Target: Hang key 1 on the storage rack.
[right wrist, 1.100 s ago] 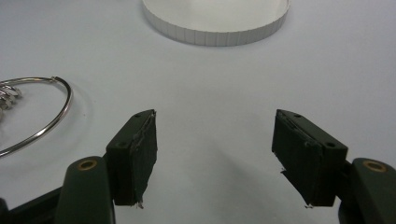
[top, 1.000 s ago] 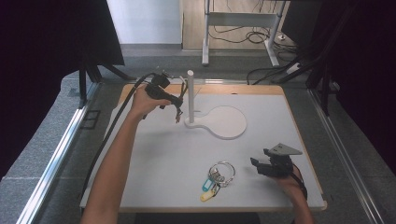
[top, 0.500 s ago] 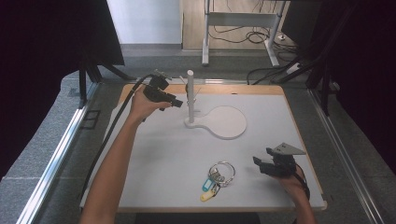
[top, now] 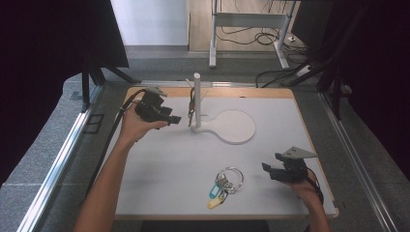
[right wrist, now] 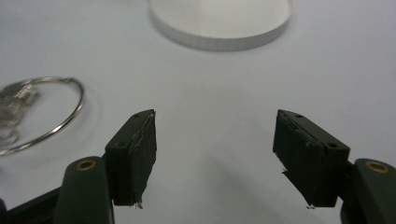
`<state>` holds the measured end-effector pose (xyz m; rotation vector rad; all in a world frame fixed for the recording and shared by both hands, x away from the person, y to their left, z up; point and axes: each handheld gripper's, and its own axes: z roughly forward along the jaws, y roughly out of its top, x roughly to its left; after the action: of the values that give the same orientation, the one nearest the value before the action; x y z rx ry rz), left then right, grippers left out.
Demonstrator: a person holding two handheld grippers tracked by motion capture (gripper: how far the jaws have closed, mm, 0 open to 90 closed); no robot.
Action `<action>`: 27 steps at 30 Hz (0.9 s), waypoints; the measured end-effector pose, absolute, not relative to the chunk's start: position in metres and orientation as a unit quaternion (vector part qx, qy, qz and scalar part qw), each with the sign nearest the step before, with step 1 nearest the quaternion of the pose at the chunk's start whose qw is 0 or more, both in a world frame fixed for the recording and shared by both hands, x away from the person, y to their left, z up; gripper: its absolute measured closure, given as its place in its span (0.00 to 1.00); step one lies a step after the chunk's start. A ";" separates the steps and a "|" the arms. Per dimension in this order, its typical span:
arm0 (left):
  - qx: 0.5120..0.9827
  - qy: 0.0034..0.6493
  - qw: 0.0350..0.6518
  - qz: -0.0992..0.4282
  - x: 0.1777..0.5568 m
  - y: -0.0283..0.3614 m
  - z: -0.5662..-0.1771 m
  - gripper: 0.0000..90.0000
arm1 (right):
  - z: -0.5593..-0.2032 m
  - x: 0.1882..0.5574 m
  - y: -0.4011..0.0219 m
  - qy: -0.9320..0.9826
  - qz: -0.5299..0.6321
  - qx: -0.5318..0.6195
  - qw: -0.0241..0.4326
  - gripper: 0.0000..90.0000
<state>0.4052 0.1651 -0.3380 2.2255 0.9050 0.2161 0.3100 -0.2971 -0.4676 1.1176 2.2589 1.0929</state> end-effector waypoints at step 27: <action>0.868 0.354 0.339 0.077 0.320 0.188 -0.416 0.47 | -0.453 0.314 -0.272 0.829 0.350 0.403 0.167 0.45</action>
<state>0.3197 0.1879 -0.4155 2.2601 0.9230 0.2002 0.3144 -0.2719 -0.4529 1.1470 2.3586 0.9968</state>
